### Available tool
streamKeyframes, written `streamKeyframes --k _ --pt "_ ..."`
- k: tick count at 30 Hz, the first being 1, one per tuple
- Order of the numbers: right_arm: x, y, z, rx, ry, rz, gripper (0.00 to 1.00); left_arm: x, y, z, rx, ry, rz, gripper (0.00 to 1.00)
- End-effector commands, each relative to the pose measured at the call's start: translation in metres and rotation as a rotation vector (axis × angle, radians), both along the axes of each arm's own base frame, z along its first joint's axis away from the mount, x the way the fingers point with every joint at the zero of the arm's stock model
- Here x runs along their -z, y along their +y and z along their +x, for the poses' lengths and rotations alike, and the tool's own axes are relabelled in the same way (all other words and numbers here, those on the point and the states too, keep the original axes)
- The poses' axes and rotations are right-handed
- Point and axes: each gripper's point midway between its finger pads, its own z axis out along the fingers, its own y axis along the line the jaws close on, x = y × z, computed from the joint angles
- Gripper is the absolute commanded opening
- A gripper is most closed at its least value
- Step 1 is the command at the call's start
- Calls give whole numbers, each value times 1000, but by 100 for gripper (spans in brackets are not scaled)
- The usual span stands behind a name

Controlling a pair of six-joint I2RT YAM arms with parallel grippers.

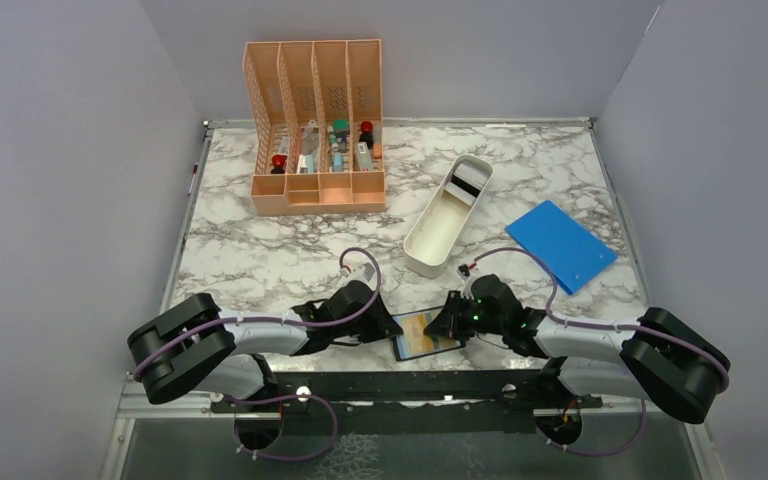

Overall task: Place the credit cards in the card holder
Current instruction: Insert the credit card into the card holder.

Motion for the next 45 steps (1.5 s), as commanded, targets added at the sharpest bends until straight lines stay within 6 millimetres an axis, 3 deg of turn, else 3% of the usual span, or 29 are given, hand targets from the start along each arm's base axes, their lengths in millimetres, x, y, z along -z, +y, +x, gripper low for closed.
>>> streamKeyframes --k 1,11,20,27,45 --pt "6 -2 -6 -18 15 -33 18 -6 -6 -7 43 0 -13 23" --pt "0 -10 -3 0 -23 -53 29 -11 -6 -6 42 -15 -26 27" --pt "-1 5 -8 -55 4 5 27 -16 -10 -8 56 -28 -41 27" --pt "-5 14 -9 -85 0 33 18 -19 -11 -8 58 -38 -53 27" --pt "-8 22 -16 -168 -2 33 21 -19 -11 -10 67 -40 -51 24"
